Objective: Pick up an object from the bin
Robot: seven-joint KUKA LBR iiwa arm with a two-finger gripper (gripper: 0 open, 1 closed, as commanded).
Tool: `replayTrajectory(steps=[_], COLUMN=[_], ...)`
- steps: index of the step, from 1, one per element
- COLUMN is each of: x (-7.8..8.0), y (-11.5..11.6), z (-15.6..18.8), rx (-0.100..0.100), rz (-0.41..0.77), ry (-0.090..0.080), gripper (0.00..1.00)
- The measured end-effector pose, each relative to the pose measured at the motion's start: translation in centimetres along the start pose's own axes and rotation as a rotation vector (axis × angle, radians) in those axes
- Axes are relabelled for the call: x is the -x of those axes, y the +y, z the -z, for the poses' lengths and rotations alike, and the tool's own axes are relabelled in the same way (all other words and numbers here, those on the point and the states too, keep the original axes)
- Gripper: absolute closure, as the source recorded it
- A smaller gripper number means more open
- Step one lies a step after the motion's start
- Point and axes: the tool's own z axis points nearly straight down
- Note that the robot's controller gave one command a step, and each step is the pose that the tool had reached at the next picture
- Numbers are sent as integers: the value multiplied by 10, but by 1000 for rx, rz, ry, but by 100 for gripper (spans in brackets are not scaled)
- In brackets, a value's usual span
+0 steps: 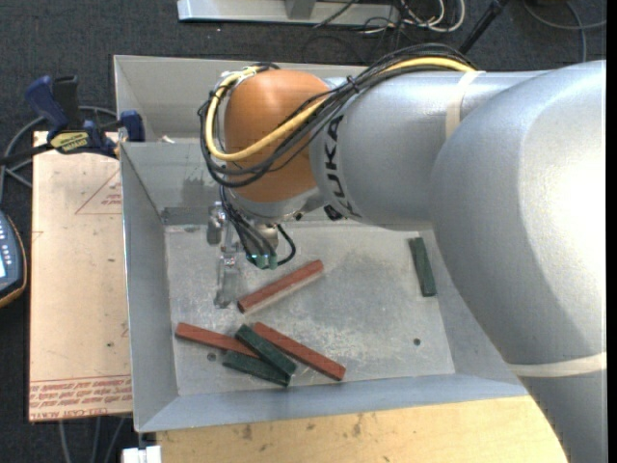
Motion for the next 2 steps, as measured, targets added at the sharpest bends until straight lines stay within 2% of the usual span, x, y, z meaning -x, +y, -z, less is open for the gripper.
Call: replayTrajectory(steps=[1,2], x=[-67,-64], y=[-53,-51], z=[-73,-70], rx=[-1,2], rz=[36,39], ry=[1,-8], gripper=[0,100])
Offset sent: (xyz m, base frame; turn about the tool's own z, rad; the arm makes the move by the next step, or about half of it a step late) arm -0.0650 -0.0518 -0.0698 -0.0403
